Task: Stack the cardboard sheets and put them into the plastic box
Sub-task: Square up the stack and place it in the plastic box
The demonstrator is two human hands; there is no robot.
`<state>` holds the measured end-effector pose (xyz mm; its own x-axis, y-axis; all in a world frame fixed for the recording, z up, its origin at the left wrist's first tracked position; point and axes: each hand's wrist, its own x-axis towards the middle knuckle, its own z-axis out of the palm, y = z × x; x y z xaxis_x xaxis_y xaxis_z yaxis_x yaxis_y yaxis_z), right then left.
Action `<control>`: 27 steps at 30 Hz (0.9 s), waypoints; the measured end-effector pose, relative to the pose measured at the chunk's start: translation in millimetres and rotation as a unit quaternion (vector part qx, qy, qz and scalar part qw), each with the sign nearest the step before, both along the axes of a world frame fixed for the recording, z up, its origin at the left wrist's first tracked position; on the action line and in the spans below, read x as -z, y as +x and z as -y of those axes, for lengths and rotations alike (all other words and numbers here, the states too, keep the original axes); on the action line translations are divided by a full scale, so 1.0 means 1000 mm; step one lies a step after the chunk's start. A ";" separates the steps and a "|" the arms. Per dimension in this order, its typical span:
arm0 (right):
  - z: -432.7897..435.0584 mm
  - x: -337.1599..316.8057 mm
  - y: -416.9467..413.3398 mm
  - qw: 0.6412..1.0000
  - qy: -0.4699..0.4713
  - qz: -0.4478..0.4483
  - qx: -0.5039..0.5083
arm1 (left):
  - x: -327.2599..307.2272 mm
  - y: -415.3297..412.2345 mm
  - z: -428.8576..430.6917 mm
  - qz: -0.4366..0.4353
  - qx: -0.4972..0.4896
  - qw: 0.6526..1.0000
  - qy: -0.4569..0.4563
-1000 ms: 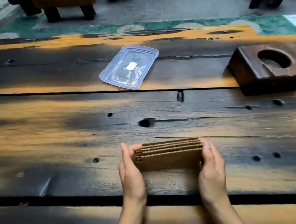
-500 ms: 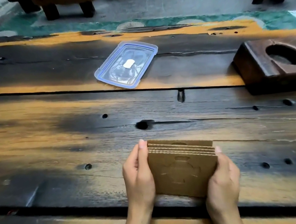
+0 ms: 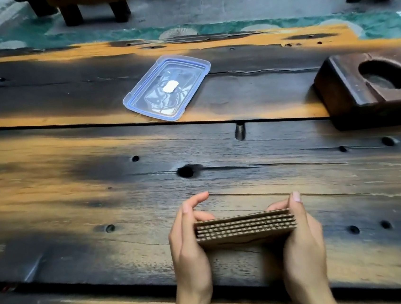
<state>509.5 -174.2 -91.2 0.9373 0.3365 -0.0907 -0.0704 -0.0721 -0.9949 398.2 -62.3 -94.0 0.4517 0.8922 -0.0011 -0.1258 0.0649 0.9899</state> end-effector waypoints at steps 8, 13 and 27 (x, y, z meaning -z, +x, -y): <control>-0.008 -0.006 -0.005 0.995 0.042 -0.018 0.093 | -0.006 0.013 -0.003 -0.001 -0.011 1.000 0.010; -0.014 -0.001 -0.002 0.994 -0.040 -0.026 0.098 | 0.001 0.017 -0.008 -0.043 -0.022 0.998 0.044; 0.066 -0.144 -0.011 0.953 -0.151 -0.027 0.262 | -0.138 -0.004 0.104 -0.095 0.128 0.982 -0.103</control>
